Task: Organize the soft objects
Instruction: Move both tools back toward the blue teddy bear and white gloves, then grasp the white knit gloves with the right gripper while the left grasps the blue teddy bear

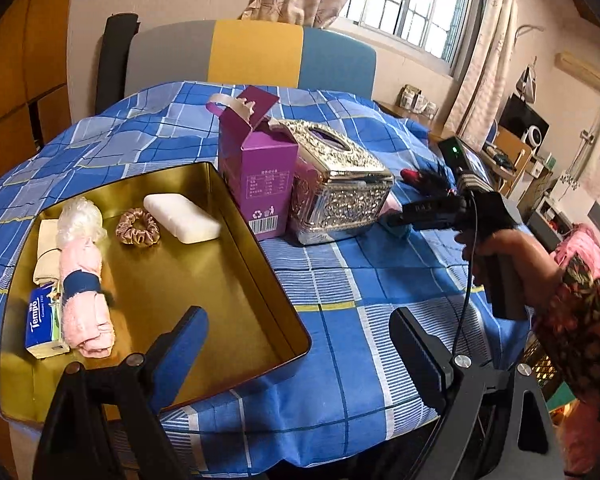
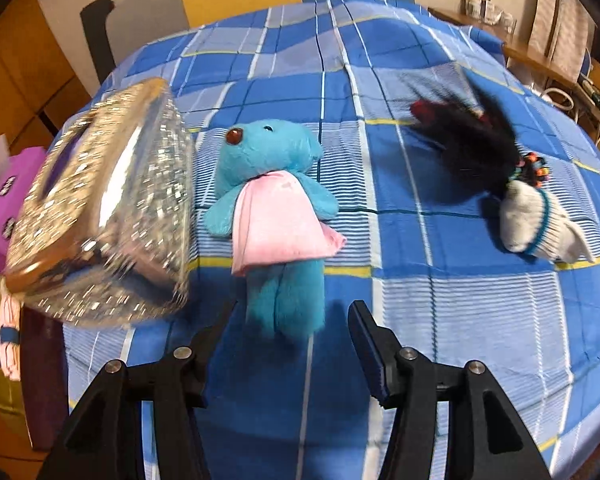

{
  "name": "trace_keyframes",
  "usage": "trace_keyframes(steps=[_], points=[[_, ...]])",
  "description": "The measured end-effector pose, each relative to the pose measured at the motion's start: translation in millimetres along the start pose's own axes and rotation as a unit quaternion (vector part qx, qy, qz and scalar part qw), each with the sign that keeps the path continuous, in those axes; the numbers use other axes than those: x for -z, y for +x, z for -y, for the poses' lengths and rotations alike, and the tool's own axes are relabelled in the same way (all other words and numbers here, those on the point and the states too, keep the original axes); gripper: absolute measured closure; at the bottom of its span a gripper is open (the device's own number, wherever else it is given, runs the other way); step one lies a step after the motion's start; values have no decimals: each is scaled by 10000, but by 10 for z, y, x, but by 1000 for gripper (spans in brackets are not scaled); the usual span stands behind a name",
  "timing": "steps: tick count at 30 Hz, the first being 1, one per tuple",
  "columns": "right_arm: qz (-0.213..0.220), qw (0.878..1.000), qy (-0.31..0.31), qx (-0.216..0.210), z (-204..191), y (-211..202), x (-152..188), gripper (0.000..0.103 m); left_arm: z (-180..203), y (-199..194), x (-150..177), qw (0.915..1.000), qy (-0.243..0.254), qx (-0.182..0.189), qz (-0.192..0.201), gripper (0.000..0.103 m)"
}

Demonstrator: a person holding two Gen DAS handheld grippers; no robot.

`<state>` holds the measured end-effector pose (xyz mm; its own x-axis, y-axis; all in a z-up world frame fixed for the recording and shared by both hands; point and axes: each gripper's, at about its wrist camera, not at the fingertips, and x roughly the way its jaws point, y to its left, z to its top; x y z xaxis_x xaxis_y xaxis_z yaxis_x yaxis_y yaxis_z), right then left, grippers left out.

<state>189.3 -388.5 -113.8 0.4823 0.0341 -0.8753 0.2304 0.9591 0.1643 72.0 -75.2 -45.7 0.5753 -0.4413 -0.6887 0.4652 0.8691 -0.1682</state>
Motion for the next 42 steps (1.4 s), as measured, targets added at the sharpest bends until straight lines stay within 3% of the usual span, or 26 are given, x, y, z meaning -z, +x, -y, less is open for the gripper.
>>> trace_keyframes(steps=[2, 3, 4, 7, 14, 18, 21, 23, 27, 30, 31, 36, 39, 42], points=[[-20, 9998, -91, -192, -19, 68, -27, 53, 19, 33, -6, 10000, 21, -10, -32, 11], [-14, 9997, -168, -191, -28, 82, -28, 61, 29, 47, -13, 10000, 31, -2, -51, 11], [-68, 9996, -244, -122, -35, 104, -21, 76, 52, 78, -30, 10000, 50, 3, -85, 11], [-218, 9994, -202, -157, 45, 83, 36, 81, 131, 144, -70, 9998, 111, 65, -129, 11], [-358, 9987, -366, 11, 361, -265, 364, 82, 456, 339, -181, 9990, 317, 225, -225, 11], [-576, 9965, 67, -603, 642, -447, 532, 72, 673, 496, -269, 9980, 332, 419, -334, 10], [-298, 9936, 491, -972, 883, -662, 438, 65, 834, 614, -326, 9972, 310, 498, -467, 9], [100, 9956, 609, -708, 1056, -828, 311, 64, 937, 678, -355, 9962, 285, 595, -561, 8], [768, 9959, 398, 274, 1409, -1011, -29, 60, 1098, 780, -386, 9948, 275, 690, -690, 7], [786, 9933, 296, 800, 1633, -953, -277, 36, 1202, 888, -403, 9933, 216, 779, -826, 6], [824, 9926, 191, 871, 1684, -910, -352, 30, 1239, 931, -405, 9928, 199, 794, -877, 6], [615, 9917, -437, 1046, 1717, -563, -473, 30, 1377, 1081, -420, 9918, 227, 769, -1000, 6], [477, 9923, -356, 1086, 1761, -364, -466, 30, 1412, 1174, -446, 9919, 219, 706, -1033, 6], [335, 9958, -176, 828, 1871, -237, -434, 30, 1442, 1291, -473, 9918, 143, 679, -1077, 6]])
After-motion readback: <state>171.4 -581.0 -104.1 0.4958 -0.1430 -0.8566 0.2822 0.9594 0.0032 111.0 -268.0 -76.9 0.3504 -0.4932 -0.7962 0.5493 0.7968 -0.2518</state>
